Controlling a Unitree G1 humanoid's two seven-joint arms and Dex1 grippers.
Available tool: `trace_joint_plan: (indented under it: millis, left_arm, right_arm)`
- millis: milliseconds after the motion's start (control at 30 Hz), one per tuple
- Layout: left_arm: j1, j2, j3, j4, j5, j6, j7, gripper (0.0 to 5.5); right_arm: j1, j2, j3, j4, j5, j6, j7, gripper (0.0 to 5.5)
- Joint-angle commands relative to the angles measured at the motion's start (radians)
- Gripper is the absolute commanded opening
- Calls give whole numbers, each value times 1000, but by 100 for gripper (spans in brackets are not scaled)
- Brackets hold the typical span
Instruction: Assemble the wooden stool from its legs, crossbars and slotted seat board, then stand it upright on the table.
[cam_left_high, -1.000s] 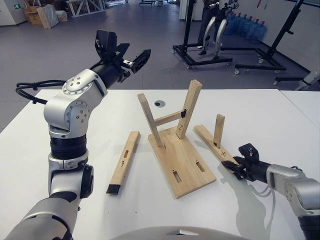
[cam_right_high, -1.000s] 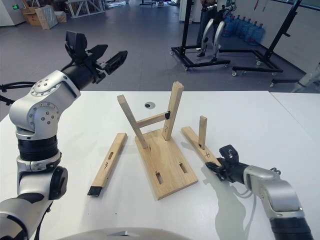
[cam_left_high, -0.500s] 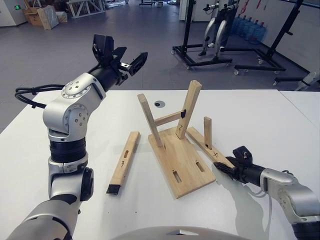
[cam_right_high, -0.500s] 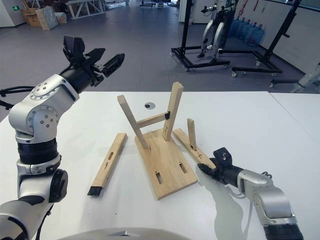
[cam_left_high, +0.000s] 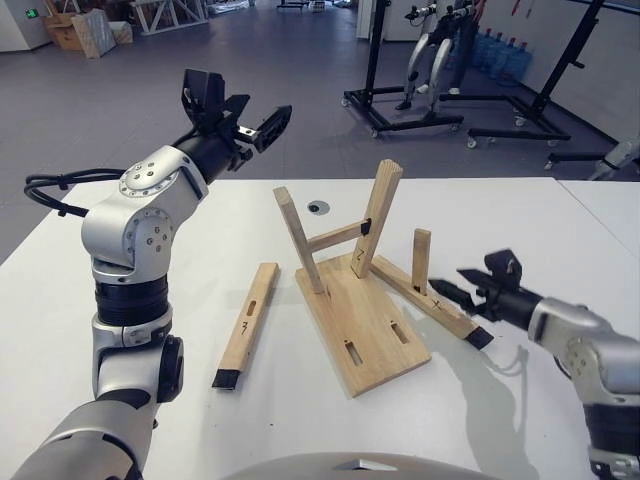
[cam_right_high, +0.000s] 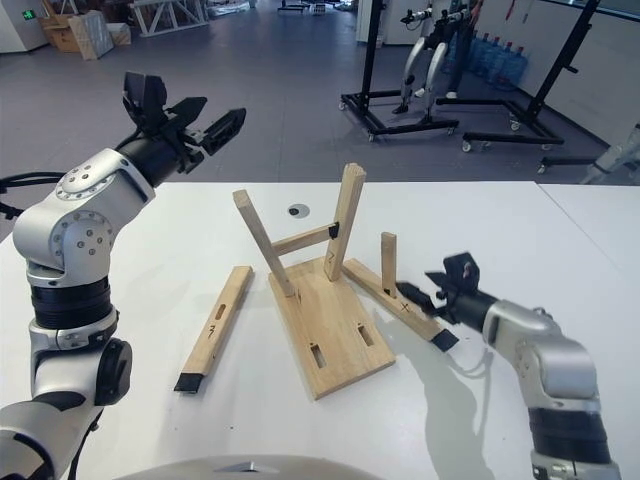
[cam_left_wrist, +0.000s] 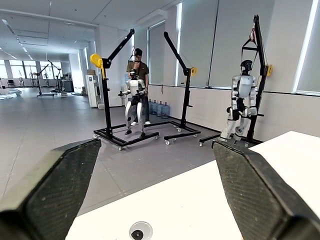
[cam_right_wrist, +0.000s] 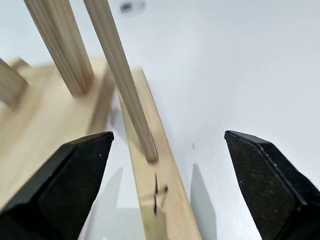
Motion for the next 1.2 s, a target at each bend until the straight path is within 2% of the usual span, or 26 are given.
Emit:
trace_joint_plan:
  millis: [33, 267, 367, 567, 667, 933, 1200]
  left_arm:
    - [2, 11, 1, 3, 9, 11, 0, 407]
    - [3, 13, 0, 5, 11, 9, -1, 407]
    - [-1, 15, 1, 9, 12, 5, -2, 407]
    - [4, 7, -6, 7, 15, -6, -2, 407]
    - [4, 3, -8, 11, 18, -12, -3, 407]
    - [12, 1, -7, 14, 26, -22, 0, 407]
    - [13, 1, -6, 9, 34, -15, -1, 407]
  right_arm:
    - [13, -5, 7, -64, 23, 41, -5, 410]
    - [-122, 64, -175, -15, 174, 84, -102, 410]
    - [-289, 150, -222, -21, 251, 107, -269, 410]
    - [-587, 425, -178, -18, 214, 74, -728, 410]
    - [-626, 478, -153, 7, 150, 40, -839, 410]
    - [-489, 446, -97, 82, -55, -43, -869, 410]
    - [-537, 453, 82, 49, -251, -11, -912, 410]
